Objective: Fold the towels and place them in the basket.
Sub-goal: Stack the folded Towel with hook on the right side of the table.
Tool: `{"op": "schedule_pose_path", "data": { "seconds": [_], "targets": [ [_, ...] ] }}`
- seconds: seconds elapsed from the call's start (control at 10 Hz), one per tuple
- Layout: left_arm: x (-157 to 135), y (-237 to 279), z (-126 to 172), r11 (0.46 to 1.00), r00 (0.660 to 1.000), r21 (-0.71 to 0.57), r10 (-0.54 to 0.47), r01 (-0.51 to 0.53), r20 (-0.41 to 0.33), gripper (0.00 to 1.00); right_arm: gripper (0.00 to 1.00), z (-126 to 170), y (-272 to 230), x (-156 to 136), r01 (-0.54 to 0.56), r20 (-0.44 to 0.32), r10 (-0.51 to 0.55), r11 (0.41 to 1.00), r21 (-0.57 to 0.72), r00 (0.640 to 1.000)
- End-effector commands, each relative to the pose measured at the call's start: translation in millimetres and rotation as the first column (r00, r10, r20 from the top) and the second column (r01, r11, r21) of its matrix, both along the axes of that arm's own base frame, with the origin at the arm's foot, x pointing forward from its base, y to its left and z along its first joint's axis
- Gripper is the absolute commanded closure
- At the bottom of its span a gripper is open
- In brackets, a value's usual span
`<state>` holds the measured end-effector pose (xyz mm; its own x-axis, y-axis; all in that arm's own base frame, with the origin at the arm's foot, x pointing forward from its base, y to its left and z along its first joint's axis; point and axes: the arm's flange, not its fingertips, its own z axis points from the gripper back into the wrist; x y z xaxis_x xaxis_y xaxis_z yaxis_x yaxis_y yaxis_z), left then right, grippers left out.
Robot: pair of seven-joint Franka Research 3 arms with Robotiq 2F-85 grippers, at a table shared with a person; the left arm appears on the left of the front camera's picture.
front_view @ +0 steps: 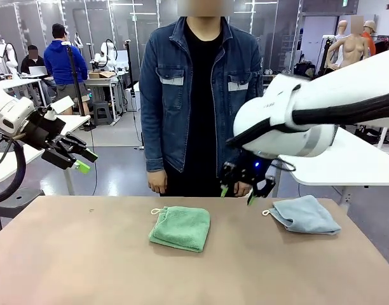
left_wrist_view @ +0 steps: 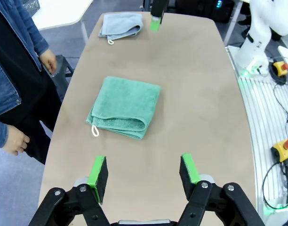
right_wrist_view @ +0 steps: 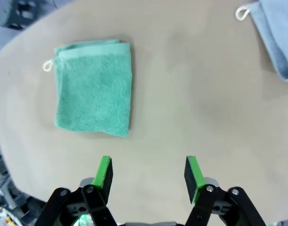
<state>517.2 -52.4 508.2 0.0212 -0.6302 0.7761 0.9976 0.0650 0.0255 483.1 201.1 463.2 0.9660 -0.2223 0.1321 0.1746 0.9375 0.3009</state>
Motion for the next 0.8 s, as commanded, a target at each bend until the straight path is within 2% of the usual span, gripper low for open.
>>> {"op": "schedule_pose_path", "data": {
  "seconds": [0.0,0.5,0.7],
  "targets": [
    [-1,0,2,1.000,1.000,0.005,0.000,0.000,0.007,0.22,0.23,21,-32,-11,-0.053,0.058,0.053,0.999,0.007,0.997],
    [-1,0,2,1.000,1.000,0.005,0.000,0.000,0.007,0.22,0.23,44,-49,-14,-0.122,0.081,0.121,0.993,0.006,0.989],
    [-1,0,2,1.000,1.000,0.005,0.000,0.000,0.007,0.22,0.23,49,-27,-14,-0.108,0.051,0.109,0.994,-0.024,0.993]
  ]
}}
